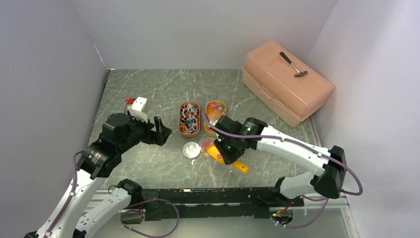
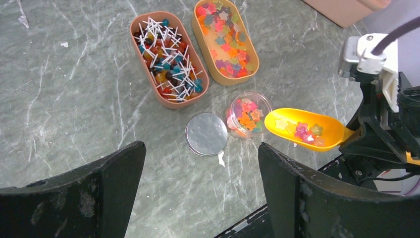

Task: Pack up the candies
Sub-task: Place the fake candies in the packing bottle.

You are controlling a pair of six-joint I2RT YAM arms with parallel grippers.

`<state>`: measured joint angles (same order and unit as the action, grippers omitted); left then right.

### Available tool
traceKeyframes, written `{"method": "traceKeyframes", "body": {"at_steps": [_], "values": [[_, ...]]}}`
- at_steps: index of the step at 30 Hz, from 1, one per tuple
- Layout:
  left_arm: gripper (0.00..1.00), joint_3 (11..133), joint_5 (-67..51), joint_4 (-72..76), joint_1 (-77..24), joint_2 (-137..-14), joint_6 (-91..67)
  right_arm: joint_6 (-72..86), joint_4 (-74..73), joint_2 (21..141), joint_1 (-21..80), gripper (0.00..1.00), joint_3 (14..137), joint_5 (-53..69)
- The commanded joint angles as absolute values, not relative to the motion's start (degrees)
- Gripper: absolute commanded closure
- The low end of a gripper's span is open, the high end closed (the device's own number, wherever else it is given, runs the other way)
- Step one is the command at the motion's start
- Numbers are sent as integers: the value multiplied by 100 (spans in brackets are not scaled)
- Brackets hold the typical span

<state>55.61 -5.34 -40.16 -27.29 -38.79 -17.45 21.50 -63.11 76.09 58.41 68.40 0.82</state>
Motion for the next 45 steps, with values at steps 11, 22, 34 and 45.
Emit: {"method": "traceKeyframes", "body": {"at_steps": [11, 22, 34, 45], "values": [[11, 5598, -636, -3905, -2699, -3710, -1756, 2040, -7404, 8411, 5452, 100, 8056, 413], [11, 5599, -644, -3912, -2698, -3618, -1766, 1959, -8210, 9022, 5197, 100, 8703, 711], [10, 5616, -731, -3923, -2696, -3643, -1755, 1899, -8388, 9188, 4609, 100, 8936, 1651], [10, 5611, -852, -3926, -2696, -3767, -1735, 1678, -7856, 8876, 4555, 100, 9083, 1740]]}}
